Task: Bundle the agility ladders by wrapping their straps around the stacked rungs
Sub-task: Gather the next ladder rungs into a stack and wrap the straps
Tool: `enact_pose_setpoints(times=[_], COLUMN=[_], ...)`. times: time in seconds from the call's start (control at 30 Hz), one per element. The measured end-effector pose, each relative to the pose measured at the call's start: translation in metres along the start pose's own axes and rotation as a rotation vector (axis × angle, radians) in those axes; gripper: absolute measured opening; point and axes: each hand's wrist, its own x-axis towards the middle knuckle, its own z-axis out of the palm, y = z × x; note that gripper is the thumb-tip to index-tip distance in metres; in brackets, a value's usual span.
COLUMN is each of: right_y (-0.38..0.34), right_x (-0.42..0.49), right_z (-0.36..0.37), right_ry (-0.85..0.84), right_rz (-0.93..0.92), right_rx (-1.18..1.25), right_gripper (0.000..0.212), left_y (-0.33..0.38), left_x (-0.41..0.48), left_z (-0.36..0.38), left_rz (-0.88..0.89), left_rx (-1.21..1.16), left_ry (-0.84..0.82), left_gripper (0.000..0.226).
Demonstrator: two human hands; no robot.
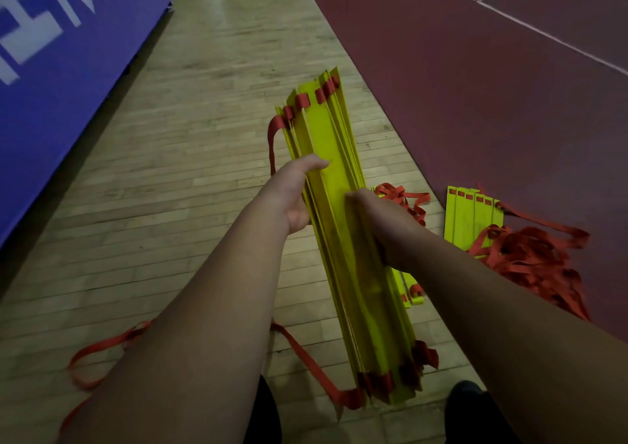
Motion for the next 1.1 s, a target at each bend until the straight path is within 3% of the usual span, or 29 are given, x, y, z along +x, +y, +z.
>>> enact_pose_setpoints(times=[0.07, 0.1, 0.17, 0.2, 0.43, 0.53, 0.77, 0.87, 1.0, 1.03, 1.1], right_y=[0.001, 0.001, 0.003, 0.003, 0.008, 0.014, 0.024, 0.024, 0.023, 0.023, 0.024], right_x=[-0.001, -0.001, -0.003, -0.004, 0.000, 0.007, 0.016, 0.019, 0.015, 0.014, 0.013], right_z=[-0.002, -0.003, -0.005, -0.005, -0.005, -0.004, -0.001, 0.000, 0.002, 0.002, 0.001], right_ry=[-0.021, -0.036, -0.051, -0.055, -0.064, -0.051, -0.061, -0.062, -0.114, -0.126, -0.152], right_rz=[-0.005, -0.018, -0.065, -0.086, -0.133, -0.156, -0.157, -0.172, -0.134, -0.151, -0.171], right_rx=[0.012, 0.008, -0.034, -0.055, -0.099, -0.136, -0.257, -0.262, -0.242, -0.228, -0.192], right_gripper=[0.046, 0.045, 0.039, 0.034, 0.019, 0.027, 0.059, 0.059, 0.116, 0.108, 0.070], left_y=[0.001, 0.000, -0.005, -0.006, -0.012, -0.014, -0.020, -0.022, -0.019, -0.018, -0.019], left_x=[-0.001, 0.001, 0.009, 0.014, 0.015, 0.018, 0.020, 0.019, 0.014, 0.012, 0.008], left_z=[-0.001, -0.001, -0.005, -0.007, -0.004, -0.003, 0.002, 0.003, 0.007, 0.007, 0.008], left_rz=[0.000, -0.004, 0.044, 0.077, 0.190, 0.209, 0.280, 0.284, 0.298, 0.302, 0.294], left_rx=[0.017, 0.018, 0.030, 0.046, 0.156, 0.232, 0.327, 0.315, 0.431, 0.486, 0.532], left_ry=[-0.012, 0.004, 0.053, 0.086, 0.218, 0.286, 0.348, 0.312, 0.301, 0.296, 0.280], left_gripper=[0.044, 0.056, 0.109, 0.122, 0.096, 0.068, 0.064, 0.067, 0.089, 0.091, 0.094])
